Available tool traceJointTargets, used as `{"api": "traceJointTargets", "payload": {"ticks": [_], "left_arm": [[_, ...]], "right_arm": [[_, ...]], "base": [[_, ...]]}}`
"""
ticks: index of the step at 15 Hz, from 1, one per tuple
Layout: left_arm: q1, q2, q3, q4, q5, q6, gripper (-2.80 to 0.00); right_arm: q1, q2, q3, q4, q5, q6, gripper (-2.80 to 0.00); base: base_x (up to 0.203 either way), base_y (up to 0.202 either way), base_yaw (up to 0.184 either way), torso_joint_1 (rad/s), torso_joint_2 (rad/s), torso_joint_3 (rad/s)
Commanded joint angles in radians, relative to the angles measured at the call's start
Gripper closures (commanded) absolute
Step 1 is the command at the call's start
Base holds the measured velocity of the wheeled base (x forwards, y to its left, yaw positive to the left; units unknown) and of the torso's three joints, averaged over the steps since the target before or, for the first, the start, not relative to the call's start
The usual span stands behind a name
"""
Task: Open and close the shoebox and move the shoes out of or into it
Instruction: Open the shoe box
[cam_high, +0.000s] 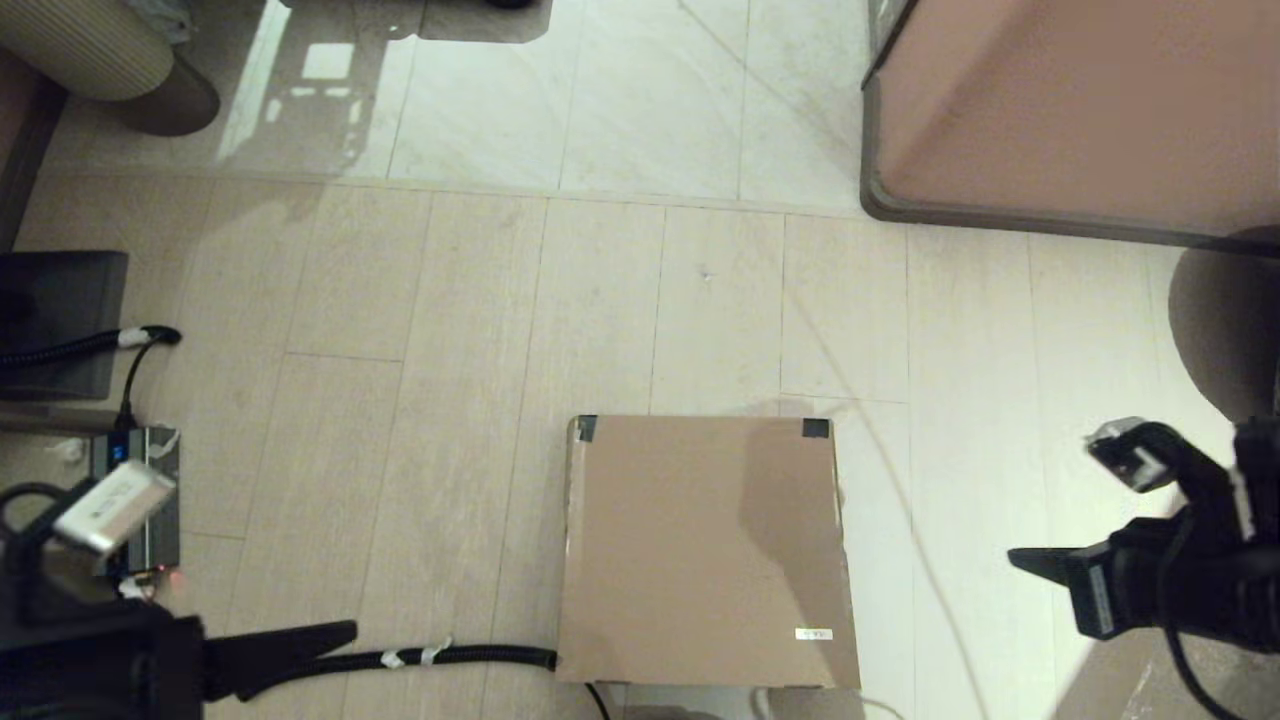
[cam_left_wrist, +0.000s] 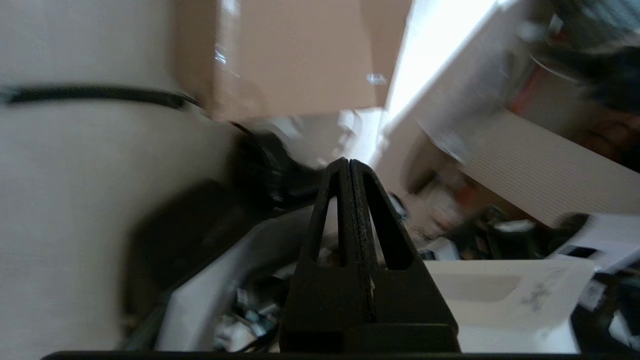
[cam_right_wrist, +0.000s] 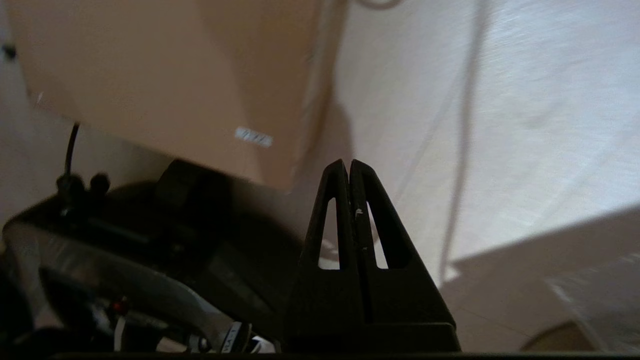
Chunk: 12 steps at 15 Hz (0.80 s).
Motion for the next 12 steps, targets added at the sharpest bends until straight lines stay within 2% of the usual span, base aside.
{"api": "traceJointTargets", "payload": {"ticks": [1,4,6,7,8,9,11,12], "left_arm": [[-0.039,0.265,0.017,-0.133,-0.015,-0.004,0.00],[-0.118,0.484,0.062,-0.342,0.024,-0.012,0.00],[-0.141,0.613,0.070,-0.482,0.049,-0.012,0.00],[-0.147,0.673,0.064,-0.552,0.082,-0.008,0.00],[-0.150,0.717,0.052,-0.607,0.131,0.001,0.00],[-0.153,0.745,0.036,-0.632,0.218,0.018,0.00],[-0.174,0.809,0.001,-0.647,0.409,0.049,0.00],[-0.191,0.835,-0.023,-0.648,0.438,0.053,0.00]], "right_arm": [[0.045,0.259,0.060,-0.186,0.010,-0.002,0.00],[0.062,0.467,0.063,-0.421,0.011,-0.008,0.00],[0.081,0.550,0.059,-0.485,0.012,-0.009,0.00],[0.086,0.587,0.053,-0.503,0.012,-0.008,0.00],[0.087,0.619,0.039,-0.533,0.011,-0.004,0.00],[0.084,0.650,0.023,-0.579,-0.001,-0.002,0.00],[0.081,0.719,-0.021,-0.703,-0.083,0.004,0.00],[0.081,0.743,-0.026,-0.749,-0.110,0.006,0.00]], "base": [[0.000,0.000,0.000,0.000,0.00,0.000],[0.000,0.000,0.000,0.000,0.00,0.000],[0.000,0.000,0.000,0.000,0.00,0.000],[0.000,0.000,0.000,0.000,0.00,0.000],[0.000,0.000,0.000,0.000,0.00,0.000],[0.000,0.000,0.000,0.000,0.00,0.000],[0.000,0.000,0.000,0.000,0.00,0.000],[0.000,0.000,0.000,0.000,0.00,0.000]]}}
